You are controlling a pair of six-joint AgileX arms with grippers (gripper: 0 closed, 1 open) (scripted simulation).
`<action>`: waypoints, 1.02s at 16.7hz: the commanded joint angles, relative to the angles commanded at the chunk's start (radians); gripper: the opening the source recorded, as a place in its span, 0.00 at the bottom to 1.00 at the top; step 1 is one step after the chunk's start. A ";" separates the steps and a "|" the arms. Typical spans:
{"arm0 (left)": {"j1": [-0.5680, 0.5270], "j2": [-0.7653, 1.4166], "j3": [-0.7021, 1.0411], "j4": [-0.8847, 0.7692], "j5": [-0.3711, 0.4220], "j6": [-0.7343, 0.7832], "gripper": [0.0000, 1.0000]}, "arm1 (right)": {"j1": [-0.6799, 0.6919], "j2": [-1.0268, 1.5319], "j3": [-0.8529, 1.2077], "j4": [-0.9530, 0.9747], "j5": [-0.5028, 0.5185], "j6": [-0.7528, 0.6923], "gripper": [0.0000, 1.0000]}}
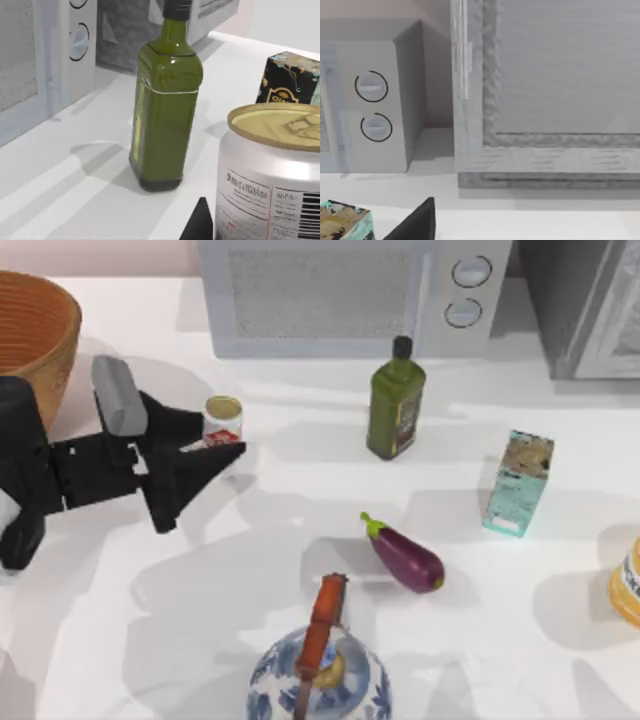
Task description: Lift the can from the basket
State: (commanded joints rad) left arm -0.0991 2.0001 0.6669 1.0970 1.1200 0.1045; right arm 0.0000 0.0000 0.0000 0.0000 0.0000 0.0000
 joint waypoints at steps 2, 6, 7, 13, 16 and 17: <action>0.001 0.070 0.038 0.043 0.050 -0.001 0.00 | 0.000 0.000 0.000 0.000 0.000 0.000 1.00; -0.002 0.208 0.108 0.123 0.151 0.000 0.00 | 0.000 0.000 0.000 0.000 0.000 0.000 1.00; -0.003 0.243 0.126 0.143 0.178 0.001 0.00 | 0.000 0.000 0.000 0.000 0.000 0.000 1.00; -0.015 0.418 0.239 0.252 0.332 0.009 0.00 | 0.000 0.000 0.000 0.000 0.000 0.000 1.00; -0.017 0.451 0.280 0.281 0.376 0.015 0.00 | 0.000 0.000 0.000 0.000 0.000 0.000 1.00; -0.017 0.455 0.286 0.285 0.382 0.016 0.00 | 0.000 0.000 0.000 0.000 0.000 0.000 1.00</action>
State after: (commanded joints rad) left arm -0.1161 2.4549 0.9532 1.3822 1.5023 0.1200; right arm 0.0000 0.0000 0.0000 0.0000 0.0000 0.0000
